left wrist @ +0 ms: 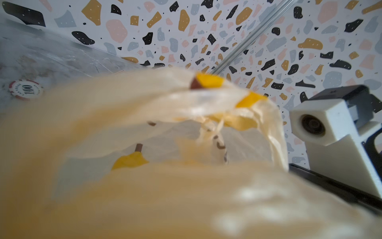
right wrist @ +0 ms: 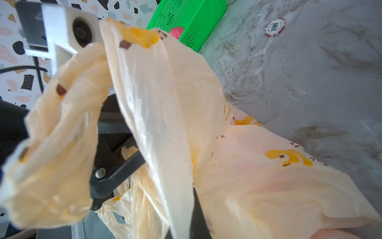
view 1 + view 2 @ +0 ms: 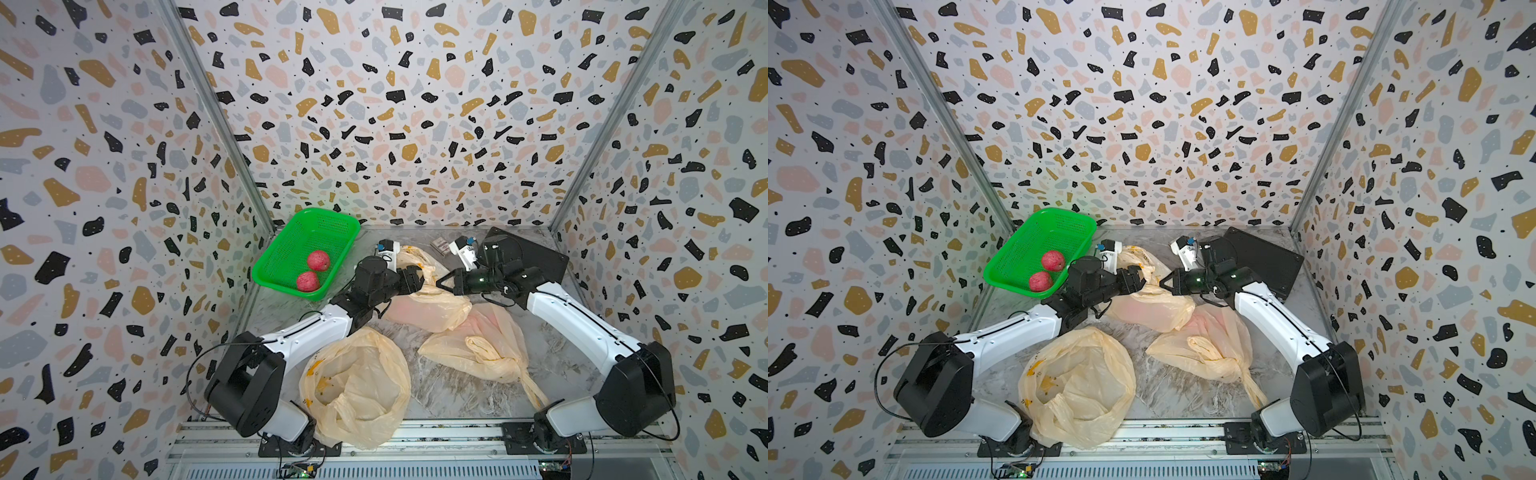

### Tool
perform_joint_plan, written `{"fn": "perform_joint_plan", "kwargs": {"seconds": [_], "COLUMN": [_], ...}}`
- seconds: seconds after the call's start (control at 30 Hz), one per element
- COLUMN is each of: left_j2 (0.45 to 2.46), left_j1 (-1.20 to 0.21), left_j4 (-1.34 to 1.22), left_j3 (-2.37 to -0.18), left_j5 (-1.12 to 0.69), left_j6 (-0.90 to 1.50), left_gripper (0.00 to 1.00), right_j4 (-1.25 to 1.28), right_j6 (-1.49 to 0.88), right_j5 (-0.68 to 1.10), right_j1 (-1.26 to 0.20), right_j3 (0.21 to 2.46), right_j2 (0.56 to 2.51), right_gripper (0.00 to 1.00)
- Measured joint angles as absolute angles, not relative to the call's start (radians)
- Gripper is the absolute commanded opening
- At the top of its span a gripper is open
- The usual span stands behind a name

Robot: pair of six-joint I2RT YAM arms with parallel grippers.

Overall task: Untie the knot of a plastic bag & take out the apple
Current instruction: Move the plastic bag to the center of the board.

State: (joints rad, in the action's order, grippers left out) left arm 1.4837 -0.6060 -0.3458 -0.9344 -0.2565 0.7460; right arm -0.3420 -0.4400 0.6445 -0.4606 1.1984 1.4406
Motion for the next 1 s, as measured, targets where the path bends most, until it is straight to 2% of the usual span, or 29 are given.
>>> {"fn": "perform_joint_plan", "kwargs": {"seconds": [0.03, 0.1, 0.17, 0.2, 0.37, 0.47, 0.53, 0.6, 0.83, 0.9, 0.93, 0.97, 1.0], "left_j2": [1.483, 1.483, 1.483, 1.483, 1.489, 1.490, 1.489, 1.485, 1.449, 1.433, 1.426, 1.420, 1.417], "left_j1": [-0.606, -0.606, -0.606, -0.606, -0.601, -0.595, -0.591, -0.588, -0.566, -0.552, -0.543, -0.532, -0.520], "left_j4": [-0.345, -0.344, -0.345, -0.347, -0.342, -0.341, -0.332, -0.317, -0.259, -0.237, -0.226, -0.207, -0.186], "left_j3": [-0.934, -0.934, -0.934, -0.934, -0.950, -0.952, -0.952, -0.952, -0.952, -0.952, -0.952, -0.954, -0.958], "left_j5": [-0.262, -0.274, -0.292, -0.300, -0.351, -0.379, -0.395, -0.415, -0.493, -0.511, -0.521, -0.531, -0.540], "left_j6": [0.748, 0.752, 0.754, 0.753, 0.745, 0.743, 0.736, 0.722, 0.672, 0.654, 0.642, 0.631, 0.619], "left_gripper": [0.42, 0.26, 0.05, 0.00, 0.00, 0.00, 0.00, 0.00, 0.00, 0.00, 0.00, 0.00, 0.00], "right_j4": [-0.345, -0.352, -0.353, -0.353, -0.355, -0.377, -0.392, -0.398, -0.416, -0.432, -0.442, -0.453, -0.465], "right_j6": [-0.437, -0.434, -0.430, -0.430, -0.418, -0.394, -0.373, -0.355, -0.327, -0.327, -0.324, -0.324, -0.326], "right_j5": [0.641, 0.637, 0.638, 0.640, 0.657, 0.657, 0.651, 0.640, 0.657, 0.673, 0.682, 0.692, 0.697], "right_j1": [-0.461, -0.461, -0.461, -0.462, -0.463, -0.463, -0.463, -0.463, -0.462, -0.462, -0.462, -0.462, -0.461], "right_j3": [1.200, 1.209, 1.222, 1.229, 1.242, 1.277, 1.315, 1.354, 1.461, 1.462, 1.462, 1.461, 1.461], "right_j2": [1.441, 1.441, 1.441, 1.441, 1.443, 1.455, 1.470, 1.489, 1.608, 1.644, 1.660, 1.676, 1.689], "right_gripper": [0.00, 0.00, 0.00, 0.03, 0.46, 0.58, 0.60, 0.59, 0.40, 0.25, 0.08, 0.00, 0.00]}}
